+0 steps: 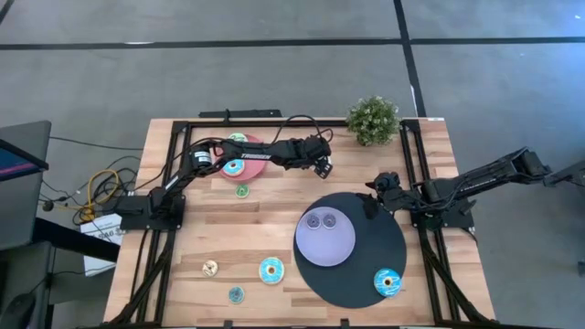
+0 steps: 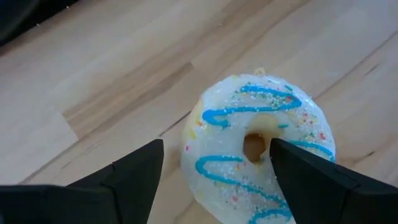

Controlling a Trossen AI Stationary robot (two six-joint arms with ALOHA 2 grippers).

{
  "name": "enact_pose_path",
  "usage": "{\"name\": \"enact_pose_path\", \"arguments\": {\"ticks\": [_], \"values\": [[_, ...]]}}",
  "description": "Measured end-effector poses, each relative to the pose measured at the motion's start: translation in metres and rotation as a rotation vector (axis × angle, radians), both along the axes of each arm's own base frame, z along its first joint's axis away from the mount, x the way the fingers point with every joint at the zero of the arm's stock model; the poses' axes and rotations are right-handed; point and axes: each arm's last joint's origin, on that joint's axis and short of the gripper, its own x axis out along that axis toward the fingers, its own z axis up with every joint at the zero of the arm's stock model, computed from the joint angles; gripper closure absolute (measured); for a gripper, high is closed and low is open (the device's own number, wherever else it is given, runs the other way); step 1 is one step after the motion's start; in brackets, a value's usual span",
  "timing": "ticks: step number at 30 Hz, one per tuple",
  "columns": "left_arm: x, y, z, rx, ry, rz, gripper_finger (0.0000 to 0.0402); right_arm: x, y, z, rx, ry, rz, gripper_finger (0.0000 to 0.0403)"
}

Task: Pick & Place donuts
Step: Put the big white donut on the pink plate

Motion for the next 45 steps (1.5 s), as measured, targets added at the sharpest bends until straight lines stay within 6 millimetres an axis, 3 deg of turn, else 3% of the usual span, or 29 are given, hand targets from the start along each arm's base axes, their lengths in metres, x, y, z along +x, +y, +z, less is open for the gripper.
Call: {"name": "enact_pose_path", "arguments": {"ticks": [11,27,35,45], "values": [[0.0001,-0.0012,-0.0003,-0.015,-0.004,-0.001,0.0116,0.0,0.0,0.0,0.0,0.0,0.0,0.0158],[0.0015,-0.0055,-0.0002,-0.014,-0.001,-0.017,0.0226,0.0,0.0,0.0,0.001,0.0,-0.001,0.0158],[0.0014,-0.0055,-0.0004,-0.01,0.003,-0.023,0.0252,0.0,0.0,0.0,0.001,0.0,-0.001,0.0158],[0.0015,-0.0054,-0.0001,-0.004,0.007,-0.03,0.0255,0.0,0.0,0.0,0.0,0.0,-0.001,0.0159]]}}
